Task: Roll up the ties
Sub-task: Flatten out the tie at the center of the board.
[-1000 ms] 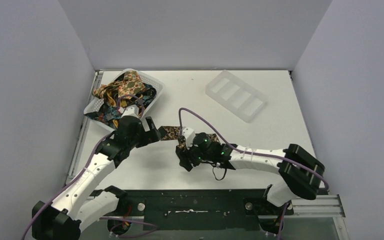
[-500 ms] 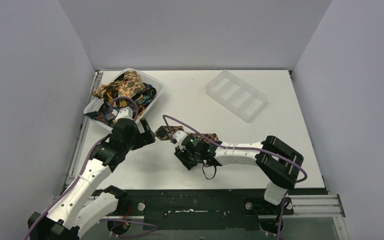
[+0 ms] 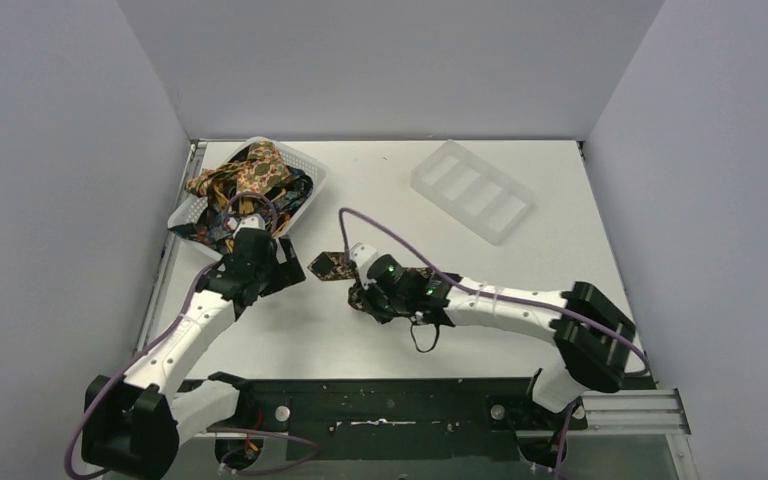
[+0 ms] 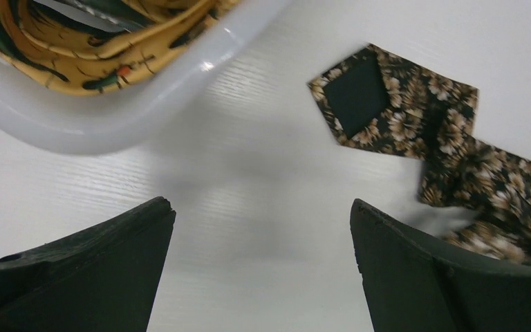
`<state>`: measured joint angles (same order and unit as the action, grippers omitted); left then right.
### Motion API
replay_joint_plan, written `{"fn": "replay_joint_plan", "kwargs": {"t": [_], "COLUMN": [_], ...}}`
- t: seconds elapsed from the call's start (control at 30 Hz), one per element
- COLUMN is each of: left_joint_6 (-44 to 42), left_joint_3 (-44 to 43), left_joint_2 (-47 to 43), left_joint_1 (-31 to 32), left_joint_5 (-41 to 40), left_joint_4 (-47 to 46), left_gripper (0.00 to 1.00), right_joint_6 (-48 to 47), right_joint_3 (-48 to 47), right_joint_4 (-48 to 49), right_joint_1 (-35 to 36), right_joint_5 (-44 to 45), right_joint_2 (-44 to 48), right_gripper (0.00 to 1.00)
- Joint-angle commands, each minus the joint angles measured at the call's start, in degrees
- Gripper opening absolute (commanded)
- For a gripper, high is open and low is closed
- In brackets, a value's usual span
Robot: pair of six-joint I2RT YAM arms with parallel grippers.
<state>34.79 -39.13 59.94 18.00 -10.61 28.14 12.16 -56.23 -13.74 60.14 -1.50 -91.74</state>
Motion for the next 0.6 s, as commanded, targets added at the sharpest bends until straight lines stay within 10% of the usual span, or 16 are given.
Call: {"fn": "replay_joint_plan", "kwargs": {"t": [0.0, 0.33, 0.57], "left_joint_6": [-4.44, -8.65, -11.71], "left_joint_3": [-2.69, -6.69, -11.00], "left_joint_2": [5.97, 16.55, 20.46], "left_joint_1": [-6.58, -14.20, -19.85], "left_joint_5": [5.68, 6.72, 7.41], "left_joint_4": [-7.89, -12.30, -11.19], "left_gripper": [0.97, 0.97, 0.97], "right_joint_6": [6.95, 21.17, 19.00], "right_joint_3": [-1.89, 17.04, 17.98], "right_joint_4": [1.95, -0.94, -12.02], "right_joint_1": [-8.49, -47.18, -58.51], "right_joint_5": [-2.88, -16.91, -6.15], "right_joint_2": [14.52, 30.62, 36.76], "right_gripper": [0.09, 0.11, 0.07]}}
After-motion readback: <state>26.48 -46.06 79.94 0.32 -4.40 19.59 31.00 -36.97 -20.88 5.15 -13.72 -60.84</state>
